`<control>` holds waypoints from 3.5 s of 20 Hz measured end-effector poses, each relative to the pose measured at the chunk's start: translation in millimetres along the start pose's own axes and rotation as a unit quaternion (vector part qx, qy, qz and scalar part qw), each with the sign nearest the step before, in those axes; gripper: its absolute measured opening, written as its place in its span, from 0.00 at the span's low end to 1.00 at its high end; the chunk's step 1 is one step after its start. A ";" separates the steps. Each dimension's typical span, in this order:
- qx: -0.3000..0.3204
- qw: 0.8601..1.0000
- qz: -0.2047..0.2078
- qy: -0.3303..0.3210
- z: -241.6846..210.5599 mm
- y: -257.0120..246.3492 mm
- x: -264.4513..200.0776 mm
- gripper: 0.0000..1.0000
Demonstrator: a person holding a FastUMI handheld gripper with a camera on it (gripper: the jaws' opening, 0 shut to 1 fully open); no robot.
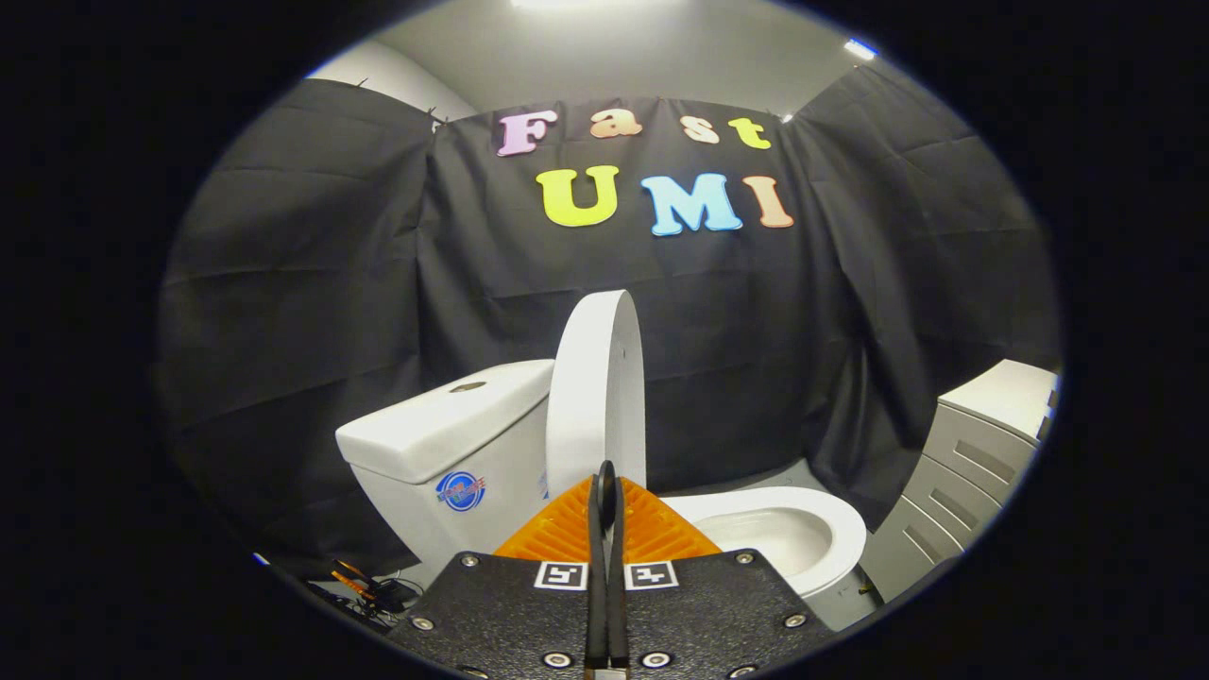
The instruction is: Open the toilet lid.
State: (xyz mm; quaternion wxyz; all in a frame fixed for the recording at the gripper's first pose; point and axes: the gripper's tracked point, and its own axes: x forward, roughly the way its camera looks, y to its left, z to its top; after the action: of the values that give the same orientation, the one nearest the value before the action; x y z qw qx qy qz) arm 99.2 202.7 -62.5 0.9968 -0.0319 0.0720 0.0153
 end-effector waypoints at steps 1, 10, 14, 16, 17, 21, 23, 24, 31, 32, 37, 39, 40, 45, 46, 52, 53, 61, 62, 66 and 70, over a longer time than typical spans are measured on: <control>0.001 1.000 0.007 0.000 0.6 5.8 0.9 0.00; -0.005 0.999 0.053 -0.002 -4.9 52.3 10.9 0.00; -0.017 0.998 0.058 -0.008 -5.6 65.0 10.8 0.00; -0.018 0.998 0.065 -0.008 -7.5 70.4 12.0 0.00; -0.022 0.998 0.062 -0.014 -6.3 69.2 13.8 0.00; -0.026 0.997 0.068 -0.024 -1.1 71.6 13.0 0.00; 0.005 0.992 0.122 -0.015 -6.6 84.6 13.6 0.04; 0.020 0.990 0.137 -0.007 -7.9 83.5 11.1 0.20; -0.001 0.996 0.076 -0.038 21.3 2.6 -20.1 0.98; -0.009 0.996 0.065 -0.055 31.4 -12.7 -27.1 0.98; 0.001 0.997 0.045 -0.065 39.9 -58.4 -39.1 0.96; 0.001 0.997 0.032 -0.069 46.5 -77.2 -45.2 0.96; 0.001 0.997 0.027 -0.071 49.1 -86.3 -46.3 0.96; -0.002 0.996 -0.011 -0.083 56.3 -138.8 -58.8 0.96; 0.000 0.996 -0.017 -0.083 54.4 -147.5 -60.3 0.96; -0.016 0.996 -0.035 -0.080 50.3 -190.2 -68.3 0.96; -0.017 0.996 -0.039 -0.083 51.9 -195.9 -70.1 0.96; 0.011 0.995 -0.049 -0.088 58.8 -219.0 -73.3 0.96; 0.015 0.995 -0.051 -0.087 58.8 -221.0 -73.3 0.96; 0.021 0.995 -0.046 -0.084 56.7 -222.2 -72.6 0.96; 0.021 0.995 -0.044 -0.084 55.0 -224.1 -72.6 0.96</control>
State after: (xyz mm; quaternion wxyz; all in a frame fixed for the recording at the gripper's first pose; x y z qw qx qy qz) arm 43.1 -19.1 16.1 0.9994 -0.0131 -0.0137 -0.0277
